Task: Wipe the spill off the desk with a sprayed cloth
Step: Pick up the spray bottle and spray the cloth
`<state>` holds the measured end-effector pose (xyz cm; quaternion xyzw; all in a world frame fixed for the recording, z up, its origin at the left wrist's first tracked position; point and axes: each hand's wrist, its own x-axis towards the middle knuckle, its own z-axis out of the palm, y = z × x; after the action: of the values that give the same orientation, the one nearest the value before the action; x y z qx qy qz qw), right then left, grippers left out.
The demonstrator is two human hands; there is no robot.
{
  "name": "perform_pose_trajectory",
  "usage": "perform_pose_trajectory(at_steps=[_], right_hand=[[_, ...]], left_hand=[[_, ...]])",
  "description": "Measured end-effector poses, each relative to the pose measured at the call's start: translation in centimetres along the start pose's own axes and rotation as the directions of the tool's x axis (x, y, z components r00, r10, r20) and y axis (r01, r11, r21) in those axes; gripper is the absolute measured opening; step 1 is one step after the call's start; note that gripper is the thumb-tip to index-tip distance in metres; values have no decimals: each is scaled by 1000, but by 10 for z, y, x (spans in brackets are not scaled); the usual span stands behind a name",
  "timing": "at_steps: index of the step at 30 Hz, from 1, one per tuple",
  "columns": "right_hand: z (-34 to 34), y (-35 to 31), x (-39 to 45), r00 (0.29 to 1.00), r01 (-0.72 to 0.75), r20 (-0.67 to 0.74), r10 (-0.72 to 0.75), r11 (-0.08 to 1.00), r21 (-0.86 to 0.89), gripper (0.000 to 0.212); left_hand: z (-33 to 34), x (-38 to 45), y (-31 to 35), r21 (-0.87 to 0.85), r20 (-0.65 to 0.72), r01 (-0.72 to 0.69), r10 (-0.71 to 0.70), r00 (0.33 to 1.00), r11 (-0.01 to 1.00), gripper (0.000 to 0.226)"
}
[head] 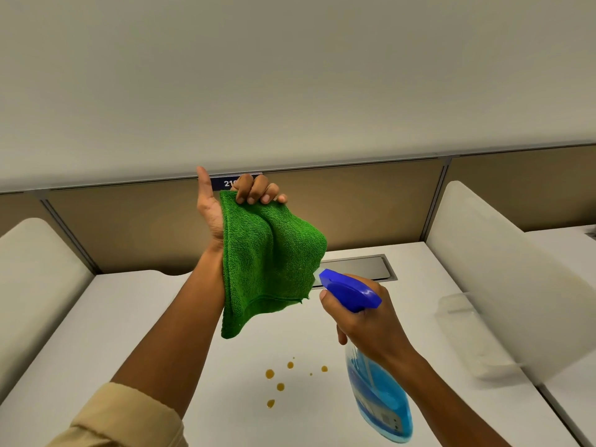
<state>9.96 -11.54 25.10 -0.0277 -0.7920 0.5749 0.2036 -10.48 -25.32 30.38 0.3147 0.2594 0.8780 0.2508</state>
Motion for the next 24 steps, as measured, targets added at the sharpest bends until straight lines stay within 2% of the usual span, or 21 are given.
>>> perform_pose_trajectory(at_steps=[14, 24], right_hand=[[-17, 7, -8, 996, -30, -80, 27, 999, -26, 31], [-35, 16, -13, 989, -67, -135, 60, 996, -55, 22]], left_hand=[[5, 7, -25, -32, 20, 40, -39, 999, 999, 74], [8, 17, -43, -60, 42, 88, -86, 995, 994, 74]])
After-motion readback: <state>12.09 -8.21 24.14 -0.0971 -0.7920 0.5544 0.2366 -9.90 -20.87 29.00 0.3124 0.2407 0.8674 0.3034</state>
